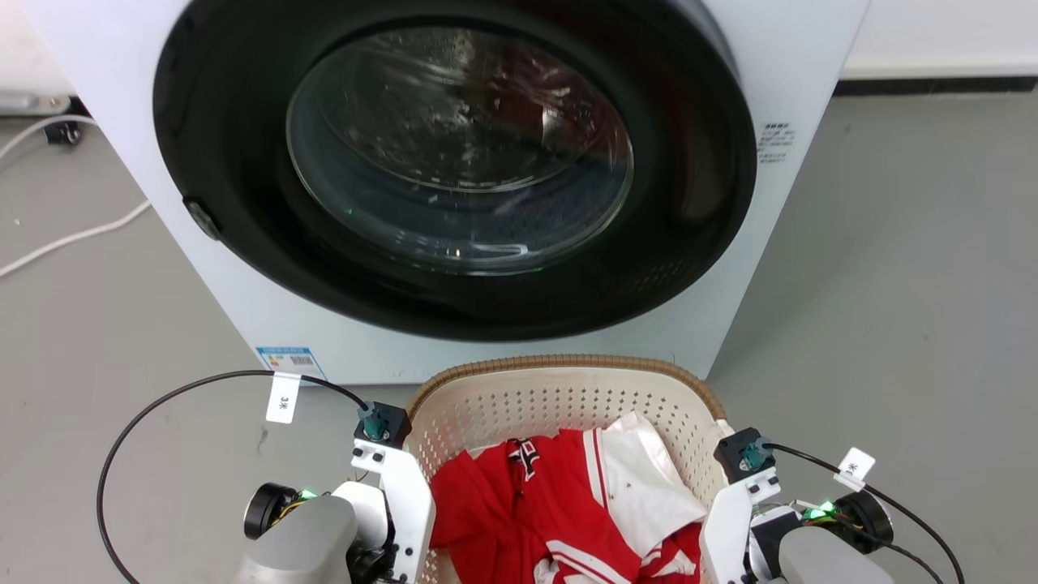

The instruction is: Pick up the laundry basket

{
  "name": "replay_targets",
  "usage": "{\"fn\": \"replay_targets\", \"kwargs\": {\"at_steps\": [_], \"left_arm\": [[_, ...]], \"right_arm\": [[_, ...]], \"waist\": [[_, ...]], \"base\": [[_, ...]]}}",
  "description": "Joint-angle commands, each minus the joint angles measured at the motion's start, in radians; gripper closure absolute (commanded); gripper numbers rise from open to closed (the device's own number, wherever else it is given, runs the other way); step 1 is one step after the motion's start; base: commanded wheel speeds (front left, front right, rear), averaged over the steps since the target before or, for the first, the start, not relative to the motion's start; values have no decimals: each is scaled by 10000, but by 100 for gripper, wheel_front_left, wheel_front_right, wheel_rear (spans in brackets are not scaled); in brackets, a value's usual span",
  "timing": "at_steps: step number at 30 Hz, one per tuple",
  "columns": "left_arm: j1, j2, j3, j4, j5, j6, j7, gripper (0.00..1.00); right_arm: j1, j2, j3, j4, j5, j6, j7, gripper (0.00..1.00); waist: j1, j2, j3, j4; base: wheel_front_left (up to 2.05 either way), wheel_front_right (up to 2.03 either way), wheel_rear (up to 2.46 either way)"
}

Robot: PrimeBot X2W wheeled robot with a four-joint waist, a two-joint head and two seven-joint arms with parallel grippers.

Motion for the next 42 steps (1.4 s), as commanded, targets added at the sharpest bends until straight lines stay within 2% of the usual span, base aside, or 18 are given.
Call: {"fn": "replay_targets", "kwargs": {"at_steps": [1,15,42], "left_arm": [[-60,-69,-113,-200,-74,-116,7,100],[-164,416,-1127,-378,-1028,-116,669,100],[-387,422,-2244,-160,-2165,-117,480,100]], "right_arm": [[144,162,252,-79,58,142,65,100],[-49,142,1385,99,1244,143,676,100],[-11,140,2482,347,2481,143,562,100]], "waist": [[2,-1,-248,-4],[2,-1,-1045,-86],[2,-1,-1365,-163]], "base": [[0,0,0],[0,0,0],[0,0,0]]}}
